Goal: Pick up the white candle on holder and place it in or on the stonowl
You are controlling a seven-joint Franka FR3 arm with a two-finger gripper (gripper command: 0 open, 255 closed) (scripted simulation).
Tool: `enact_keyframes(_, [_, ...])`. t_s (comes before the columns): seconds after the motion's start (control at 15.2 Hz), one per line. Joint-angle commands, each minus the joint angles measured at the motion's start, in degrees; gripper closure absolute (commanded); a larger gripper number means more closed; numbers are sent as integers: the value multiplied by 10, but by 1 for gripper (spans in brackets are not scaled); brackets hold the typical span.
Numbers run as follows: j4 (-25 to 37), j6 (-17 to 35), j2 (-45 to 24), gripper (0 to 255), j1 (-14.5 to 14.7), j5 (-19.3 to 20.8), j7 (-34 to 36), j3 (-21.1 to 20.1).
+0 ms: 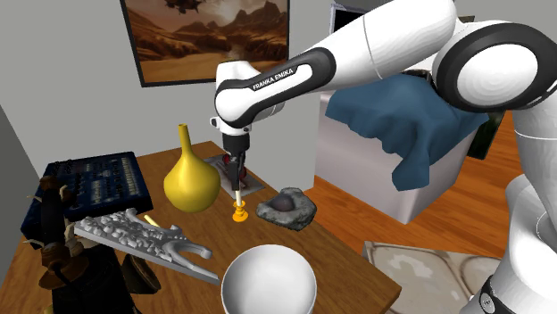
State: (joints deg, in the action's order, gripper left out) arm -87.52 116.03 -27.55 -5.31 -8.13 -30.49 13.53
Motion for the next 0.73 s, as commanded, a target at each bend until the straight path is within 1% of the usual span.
enact_keyframes(0.0, [-5,10,-5,0,0,-1,0,-1])
enact_keyframes(0.46, [-5,10,-5,0,0,-1,0,-1])
enact_keyframes(0.53, [-5,10,-5,255,0,-1,0,-1])
enact_keyframes(0.66, [-5,10,-5,255,0,-1,0,-1])
